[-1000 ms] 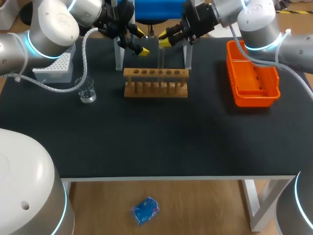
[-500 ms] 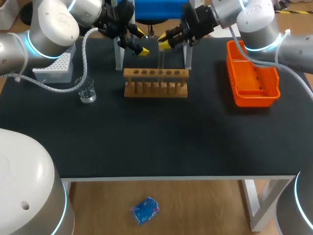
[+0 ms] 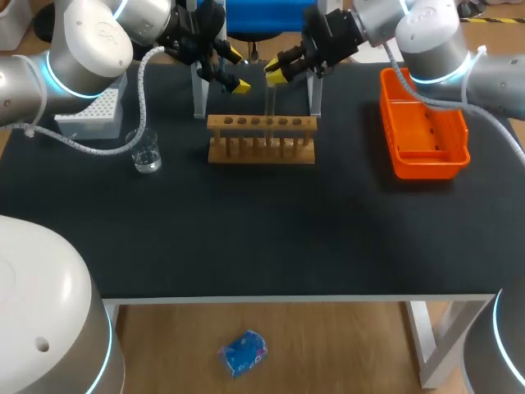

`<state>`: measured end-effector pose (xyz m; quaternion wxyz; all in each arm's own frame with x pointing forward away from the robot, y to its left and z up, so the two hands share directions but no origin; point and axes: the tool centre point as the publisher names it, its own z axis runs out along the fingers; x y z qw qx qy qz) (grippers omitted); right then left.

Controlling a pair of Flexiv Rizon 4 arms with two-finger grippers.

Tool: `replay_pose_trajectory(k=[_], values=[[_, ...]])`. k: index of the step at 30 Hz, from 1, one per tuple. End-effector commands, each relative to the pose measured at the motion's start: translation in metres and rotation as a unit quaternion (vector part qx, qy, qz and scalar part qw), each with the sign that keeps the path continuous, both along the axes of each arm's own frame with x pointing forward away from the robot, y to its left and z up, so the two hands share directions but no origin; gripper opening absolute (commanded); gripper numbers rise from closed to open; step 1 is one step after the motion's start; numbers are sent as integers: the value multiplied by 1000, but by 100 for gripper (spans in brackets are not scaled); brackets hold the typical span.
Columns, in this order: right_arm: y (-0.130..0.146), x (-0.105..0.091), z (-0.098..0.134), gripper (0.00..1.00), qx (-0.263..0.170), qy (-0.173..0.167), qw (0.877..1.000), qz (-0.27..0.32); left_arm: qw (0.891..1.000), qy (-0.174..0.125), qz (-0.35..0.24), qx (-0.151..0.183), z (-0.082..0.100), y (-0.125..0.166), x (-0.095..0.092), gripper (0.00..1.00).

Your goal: Invert the test tube, pick up the pipette, mount the tip to pipette, aspirate from beaker and dispense into the tube, eject the tip, return the pipette, and cap with the stopper.

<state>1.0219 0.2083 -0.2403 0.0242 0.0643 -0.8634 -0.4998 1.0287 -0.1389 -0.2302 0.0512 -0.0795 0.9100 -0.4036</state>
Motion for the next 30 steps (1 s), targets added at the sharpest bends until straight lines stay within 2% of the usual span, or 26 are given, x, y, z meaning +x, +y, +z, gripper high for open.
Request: replay_pose_trajectory(k=[1, 10, 18, 19, 20, 21, 22, 30], values=[[-1, 0, -16, 0, -3, 3, 1000, 2, 1000, 0, -1, -1, -1, 0, 1, 100], [-2, -2, -27, 0, -5, 7, 1000, -1, 1000, 0, -1, -1, -1, 0, 1, 100], [-2, -2, -22, 0, -5, 4, 1000, 0, 1000, 0, -1, -1, -1, 0, 1, 100], [-2, -2, -21, 45, -4, 3, 1000, 1, 1000, 0, -1, -1, -1, 0, 1, 100], [-3, -2, -20, 82, -2, 2, 1000, 0, 1000, 0, -1, -1, -1, 0, 1, 100], [-3, -2, -18, 92, -2, 1, 1000, 0, 1000, 0, -1, -1, -1, 0, 1, 100], [-4, -2, -17, 100, -1, 0, 1000, 0, 1000, 0, -1, -1, -1, 0, 1, 100], [-5, -6, -5, 100, 13, -9, 1000, -1, 1000, 0, -1, -1, -1, 0, 1, 100]])
